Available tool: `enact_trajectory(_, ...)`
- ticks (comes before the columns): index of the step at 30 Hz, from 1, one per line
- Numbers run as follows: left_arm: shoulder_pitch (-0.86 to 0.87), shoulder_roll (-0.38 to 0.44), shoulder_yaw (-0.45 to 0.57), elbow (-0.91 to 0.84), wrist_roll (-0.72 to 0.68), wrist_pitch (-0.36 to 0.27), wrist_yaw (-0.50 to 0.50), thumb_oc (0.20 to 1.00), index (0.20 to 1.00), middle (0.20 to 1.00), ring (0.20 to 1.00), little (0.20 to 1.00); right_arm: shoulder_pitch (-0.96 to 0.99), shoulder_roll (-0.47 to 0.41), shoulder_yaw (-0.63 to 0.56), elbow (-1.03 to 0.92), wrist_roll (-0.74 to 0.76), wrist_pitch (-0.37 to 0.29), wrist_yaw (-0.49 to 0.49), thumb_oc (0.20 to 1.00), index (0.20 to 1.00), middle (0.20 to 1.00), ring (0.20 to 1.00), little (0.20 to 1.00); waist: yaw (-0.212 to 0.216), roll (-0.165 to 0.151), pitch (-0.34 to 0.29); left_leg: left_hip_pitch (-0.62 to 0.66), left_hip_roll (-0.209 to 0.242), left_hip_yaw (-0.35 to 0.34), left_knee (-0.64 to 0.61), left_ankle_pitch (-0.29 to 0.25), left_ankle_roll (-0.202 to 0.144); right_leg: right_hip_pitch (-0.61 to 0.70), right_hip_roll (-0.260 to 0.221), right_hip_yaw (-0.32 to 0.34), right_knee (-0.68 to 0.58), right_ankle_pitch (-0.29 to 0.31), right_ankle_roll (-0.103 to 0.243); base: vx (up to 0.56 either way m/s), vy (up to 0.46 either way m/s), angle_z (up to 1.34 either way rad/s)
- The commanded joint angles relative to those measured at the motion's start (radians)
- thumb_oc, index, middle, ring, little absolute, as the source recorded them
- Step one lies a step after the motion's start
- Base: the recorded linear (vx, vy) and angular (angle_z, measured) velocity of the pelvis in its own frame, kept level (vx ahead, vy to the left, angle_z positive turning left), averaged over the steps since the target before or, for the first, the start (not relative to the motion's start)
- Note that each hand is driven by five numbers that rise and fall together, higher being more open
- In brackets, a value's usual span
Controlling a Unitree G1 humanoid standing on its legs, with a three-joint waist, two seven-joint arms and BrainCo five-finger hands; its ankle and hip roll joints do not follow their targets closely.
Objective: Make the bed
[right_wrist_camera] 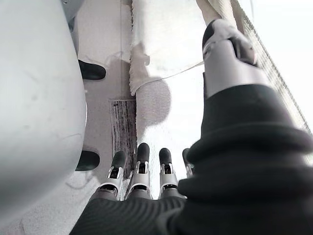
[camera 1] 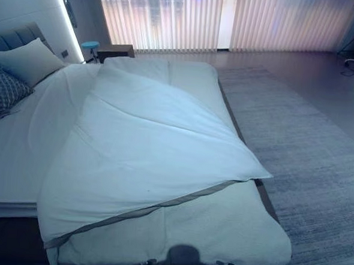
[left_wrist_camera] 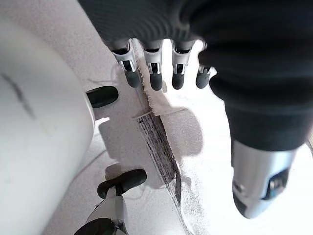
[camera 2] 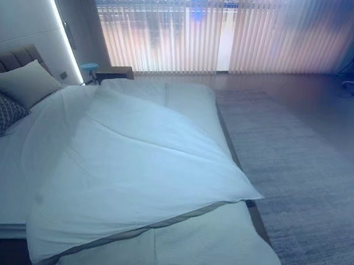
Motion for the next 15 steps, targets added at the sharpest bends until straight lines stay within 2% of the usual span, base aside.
enact_trajectory(1, -0.083, -0.036, 0.02, 0.077, -0.033, -0.019, -0.012, 1.0, 1.0, 1.0, 1.0, 1.0, -0.044, 0.033, -0.006, 0.045, 0.037, -0.027, 0.003, 1.0, 1.0, 1.0, 1.0, 1.0, -0.014, -0.036, 0.015, -0.027, -0.005, 0.045, 0.0, -0.007, 0.015, -0.038, -0.015, -0.016, 0.022, -0.01, 0.035, 0.0, 0.0, 0.0)
enact_trajectory(6, -0.098, -0.037, 0.061, 0.062, -0.14, -0.025, 0.009, 1.0, 1.0, 1.0, 1.0, 1.0, -0.046, 0.03, -0.02, 0.029, 0.099, -0.024, 0.008, 1.0, 1.0, 1.0, 1.0, 1.0, -0.013, -0.03, 0.048, -0.061, -0.006, 0.031, 0.0, 0.01, 0.017, -0.077, -0.008, -0.023, 0.038, -0.014, 0.031, -0.07, -0.02, 0.03)
enact_trajectory(7, -0.103, -0.038, 0.072, 0.046, -0.185, -0.034, 0.016, 1.0, 1.0, 1.0, 1.0, 1.0, -0.053, 0.03, -0.017, 0.021, 0.114, -0.026, 0.009, 1.0, 1.0, 1.0, 1.0, 1.0, -0.009, -0.03, 0.062, -0.078, -0.008, 0.024, 0.0, 0.015, 0.02, -0.104, -0.008, -0.02, 0.052, -0.013, 0.031, -0.24, -0.001, 0.03)
enact_trajectory(8, -0.134, -0.04, 0.086, 0.007, -0.286, -0.055, 0.043, 1.0, 1.0, 1.0, 1.0, 1.0, -0.066, 0.026, -0.012, 0.002, 0.148, -0.033, 0.006, 1.0, 1.0, 1.0, 1.0, 1.0, -0.007, -0.028, 0.1, -0.139, -0.009, 0.016, 0.0, 0.041, 0.009, -0.165, -0.011, -0.037, 0.09, -0.015, 0.031, -0.3, 0.0, 0.04)
enact_trajectory(10, -0.161, -0.034, 0.093, -0.052, -0.387, -0.076, 0.05, 1.0, 1.0, 1.0, 1.0, 1.0, -0.074, 0.023, -0.016, -0.027, 0.194, -0.042, -0.003, 1.0, 1.0, 1.0, 1.0, 1.0, -0.012, -0.031, 0.126, -0.18, 0.001, 0.029, 0.0, 0.056, -0.003, -0.215, -0.01, -0.062, 0.129, -0.023, 0.03, -0.23, -0.002, 0.2)
enact_trajectory(11, -0.173, -0.034, 0.101, -0.087, -0.446, -0.087, 0.045, 1.0, 1.0, 1.0, 1.0, 1.0, -0.079, 0.018, -0.021, -0.042, 0.223, -0.047, -0.007, 1.0, 1.0, 1.0, 1.0, 1.0, -0.011, -0.029, 0.147, -0.194, 0.004, 0.035, 0.0, 0.065, -0.001, -0.237, -0.009, -0.071, 0.154, -0.029, 0.032, -0.1, 0.002, 0.33)
enact_trajectory(12, -0.173, -0.034, 0.101, -0.087, -0.446, -0.087, 0.045, 1.0, 1.0, 1.0, 1.0, 1.0, -0.08, 0.018, -0.021, -0.042, 0.223, -0.047, -0.007, 1.0, 1.0, 1.0, 1.0, 1.0, -0.011, -0.029, 0.147, -0.195, 0.004, 0.035, 0.0, 0.065, -0.001, -0.238, -0.009, -0.071, 0.156, -0.03, 0.032, -0.16, 0.05, 0.35)
enact_trajectory(13, -0.205, -0.036, 0.119, -0.121, -0.554, -0.106, 0.055, 1.0, 1.0, 1.0, 1.0, 1.0, -0.096, 0.012, -0.018, -0.065, 0.277, -0.05, -0.008, 1.0, 1.0, 1.0, 1.0, 1.0, -0.007, -0.03, 0.192, -0.22, 0.003, 0.042, 0.0, 0.088, 0.003, -0.279, -0.018, -0.077, 0.198, -0.035, 0.036, -0.11, 0.04, 0.2)
enact_trajectory(14, -0.206, -0.036, 0.119, -0.121, -0.555, -0.106, 0.055, 1.0, 1.0, 1.0, 1.0, 1.0, -0.096, 0.012, -0.018, -0.065, 0.277, -0.05, -0.008, 1.0, 1.0, 1.0, 1.0, 1.0, -0.008, -0.03, 0.192, -0.221, 0.002, 0.042, 0.0, 0.088, 0.004, -0.281, -0.018, -0.076, 0.2, -0.036, 0.036, -0.24, 0.067, 0.09)
enact_trajectory(15, -0.246, -0.035, 0.143, -0.156, -0.632, -0.12, 0.068, 1.0, 1.0, 1.0, 1.0, 1.0, -0.116, 0.005, -0.022, -0.086, 0.312, -0.052, -0.009, 1.0, 1.0, 1.0, 1.0, 1.0, -0.011, -0.041, 0.231, -0.287, -0.003, 0.051, 0.076, 0.079, 0.005, -0.335, -0.03, -0.08, 0.252, -0.042, 0.038, -0.19, 0.037, -0.03)
